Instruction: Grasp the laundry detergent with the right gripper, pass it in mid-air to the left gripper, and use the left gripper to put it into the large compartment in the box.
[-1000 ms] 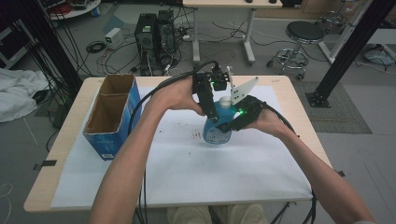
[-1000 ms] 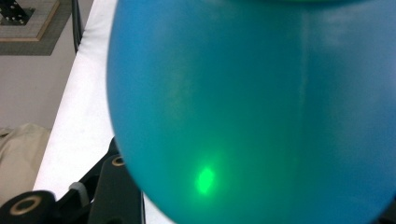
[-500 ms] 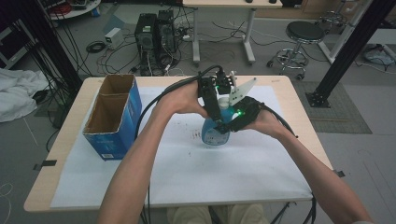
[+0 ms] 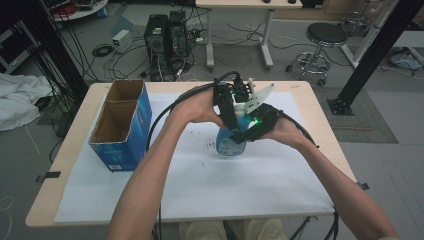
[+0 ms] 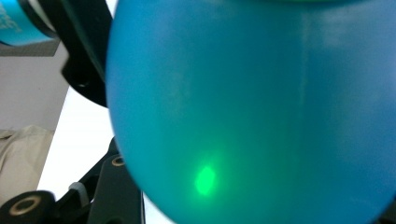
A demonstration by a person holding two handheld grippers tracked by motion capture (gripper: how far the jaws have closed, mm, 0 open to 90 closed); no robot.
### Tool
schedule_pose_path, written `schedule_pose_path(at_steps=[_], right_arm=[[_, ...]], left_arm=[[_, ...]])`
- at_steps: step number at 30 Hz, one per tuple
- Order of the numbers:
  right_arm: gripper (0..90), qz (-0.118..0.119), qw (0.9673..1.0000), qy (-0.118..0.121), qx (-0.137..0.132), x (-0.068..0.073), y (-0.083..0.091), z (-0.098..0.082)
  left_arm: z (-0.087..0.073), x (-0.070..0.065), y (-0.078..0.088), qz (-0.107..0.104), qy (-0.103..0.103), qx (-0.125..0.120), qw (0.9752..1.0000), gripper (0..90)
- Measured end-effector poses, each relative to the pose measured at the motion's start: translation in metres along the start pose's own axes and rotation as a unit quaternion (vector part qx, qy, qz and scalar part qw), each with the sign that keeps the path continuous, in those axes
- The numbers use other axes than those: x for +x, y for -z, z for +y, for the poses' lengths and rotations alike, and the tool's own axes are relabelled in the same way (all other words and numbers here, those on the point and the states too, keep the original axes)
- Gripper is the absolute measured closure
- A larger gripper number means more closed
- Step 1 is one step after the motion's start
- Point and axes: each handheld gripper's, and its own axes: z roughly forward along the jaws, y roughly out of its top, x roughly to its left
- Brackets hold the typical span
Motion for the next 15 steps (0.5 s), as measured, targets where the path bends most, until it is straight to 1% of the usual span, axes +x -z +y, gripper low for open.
schedule_pose_path(at_steps=[7,8,11,15], right_arm=[[47.0,0.002,1.0,-0.001,0.002,0.0004,-0.0011,0.0001],[46.9,0.001,1.0,0.002,0.001,0.0001,-0.0018,0.0],[47.0,0.001,1.0,0.001,0.002,0.0003,-0.0024,0.0001],[47.0,0.002,1.0,0.002,0.002,0.0003,-0.0031,0.0002]], left_arm=[[0.0003,-0.0005,-0.0009,-0.001,-0.002,-0.001,1.0,30.5],[0.0001,-0.0008,-0.0015,-0.001,-0.001,-0.002,1.0,30.6],[-0.0003,-0.0005,-0.0016,0.001,-0.004,0.0,1.0,31.5],[-0.0007,-0.0012,-0.0023,-0.001,-0.004,0.001,1.0,33.1]])
